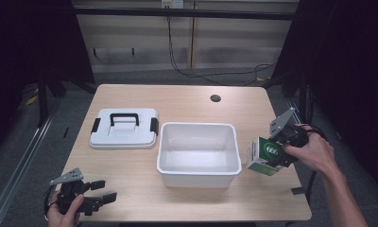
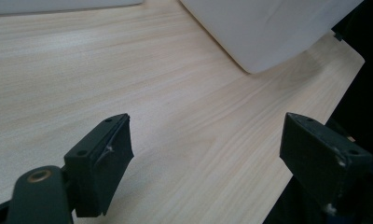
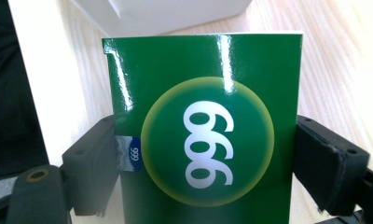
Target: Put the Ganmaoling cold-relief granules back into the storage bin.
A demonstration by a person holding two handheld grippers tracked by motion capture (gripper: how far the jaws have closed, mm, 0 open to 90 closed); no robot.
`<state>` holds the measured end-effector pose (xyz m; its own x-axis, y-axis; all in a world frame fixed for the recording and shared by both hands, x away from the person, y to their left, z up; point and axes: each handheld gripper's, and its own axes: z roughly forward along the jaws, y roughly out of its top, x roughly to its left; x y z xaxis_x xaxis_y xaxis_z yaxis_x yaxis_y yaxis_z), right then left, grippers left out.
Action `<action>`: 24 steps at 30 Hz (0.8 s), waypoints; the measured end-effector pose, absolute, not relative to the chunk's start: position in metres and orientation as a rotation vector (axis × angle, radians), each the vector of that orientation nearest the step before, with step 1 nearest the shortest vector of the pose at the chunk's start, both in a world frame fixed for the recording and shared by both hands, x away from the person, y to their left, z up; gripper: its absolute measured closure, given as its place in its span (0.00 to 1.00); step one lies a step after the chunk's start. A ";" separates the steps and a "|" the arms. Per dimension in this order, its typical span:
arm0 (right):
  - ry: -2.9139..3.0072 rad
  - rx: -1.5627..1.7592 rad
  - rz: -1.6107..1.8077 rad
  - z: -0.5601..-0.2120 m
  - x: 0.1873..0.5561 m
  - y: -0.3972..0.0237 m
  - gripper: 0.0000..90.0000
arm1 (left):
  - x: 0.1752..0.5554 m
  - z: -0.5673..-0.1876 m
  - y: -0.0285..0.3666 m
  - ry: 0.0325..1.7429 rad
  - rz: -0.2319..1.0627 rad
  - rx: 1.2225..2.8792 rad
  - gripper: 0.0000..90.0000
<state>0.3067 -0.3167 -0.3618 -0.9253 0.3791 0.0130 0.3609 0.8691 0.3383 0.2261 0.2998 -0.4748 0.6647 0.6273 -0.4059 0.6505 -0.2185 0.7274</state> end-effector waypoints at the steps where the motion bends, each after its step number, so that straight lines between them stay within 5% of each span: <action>1: 2.974 0.585 0.546 -0.361 0.307 -0.318 0.18 | 0.226 -0.475 0.300 1.002 -0.031 1.911 0.19; 24: 2.788 0.685 0.824 -0.338 0.288 -0.348 0.18 | 0.226 -0.475 0.299 1.003 -0.031 1.916 0.19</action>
<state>0.2880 -0.3475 -0.3379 -0.8836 0.4680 -0.0178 0.3832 0.7442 0.5471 0.2263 0.2991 -0.4750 0.6647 0.6281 -0.4046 0.6520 -0.2231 0.7247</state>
